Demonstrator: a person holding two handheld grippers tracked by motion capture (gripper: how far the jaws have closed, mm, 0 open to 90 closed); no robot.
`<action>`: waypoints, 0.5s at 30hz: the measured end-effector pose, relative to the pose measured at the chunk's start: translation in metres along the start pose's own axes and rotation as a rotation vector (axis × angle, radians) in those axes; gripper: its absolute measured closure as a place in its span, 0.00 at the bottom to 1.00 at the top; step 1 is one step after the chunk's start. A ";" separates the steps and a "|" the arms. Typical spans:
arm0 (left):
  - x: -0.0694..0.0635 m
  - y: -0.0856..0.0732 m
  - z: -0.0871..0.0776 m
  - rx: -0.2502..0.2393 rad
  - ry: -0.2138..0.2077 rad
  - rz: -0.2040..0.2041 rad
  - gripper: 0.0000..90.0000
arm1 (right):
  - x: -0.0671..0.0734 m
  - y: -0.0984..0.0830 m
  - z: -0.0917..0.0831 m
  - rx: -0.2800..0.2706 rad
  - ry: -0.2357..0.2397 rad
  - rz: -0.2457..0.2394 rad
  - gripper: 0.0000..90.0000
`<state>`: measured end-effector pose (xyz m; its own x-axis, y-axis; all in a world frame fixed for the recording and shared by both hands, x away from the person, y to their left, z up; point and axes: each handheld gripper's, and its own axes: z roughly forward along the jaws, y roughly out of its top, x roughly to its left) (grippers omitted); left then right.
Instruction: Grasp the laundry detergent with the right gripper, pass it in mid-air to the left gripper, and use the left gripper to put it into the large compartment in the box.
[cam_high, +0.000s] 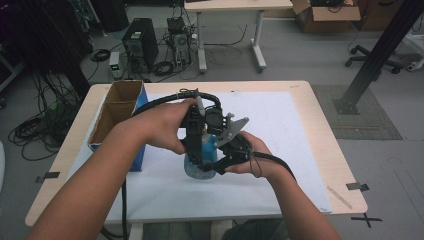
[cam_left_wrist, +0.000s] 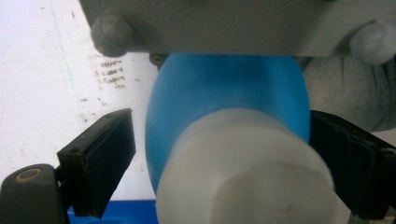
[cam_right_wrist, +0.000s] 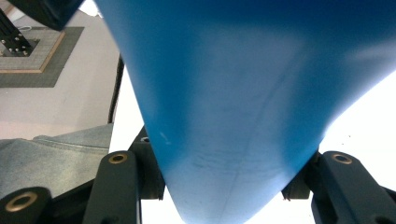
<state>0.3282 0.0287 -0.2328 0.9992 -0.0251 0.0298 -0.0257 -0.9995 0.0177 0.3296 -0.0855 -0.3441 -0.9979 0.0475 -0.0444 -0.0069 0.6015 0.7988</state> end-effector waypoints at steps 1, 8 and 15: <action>0.000 0.000 0.000 0.001 0.003 0.002 0.12 | 0.000 0.000 0.001 -0.003 -0.004 -0.009 0.51; -0.001 0.000 0.000 0.005 0.010 0.005 0.16 | 0.000 0.000 0.001 -0.003 0.003 0.011 0.51; -0.001 0.000 0.001 0.010 0.018 0.005 0.17 | 0.001 0.001 0.001 -0.003 0.009 0.017 0.51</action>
<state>0.3268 0.0285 -0.2340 0.9984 -0.0295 0.0482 -0.0299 -0.9995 0.0076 0.3288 -0.0844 -0.3438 -0.9984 0.0508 -0.0252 0.0102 0.5982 0.8013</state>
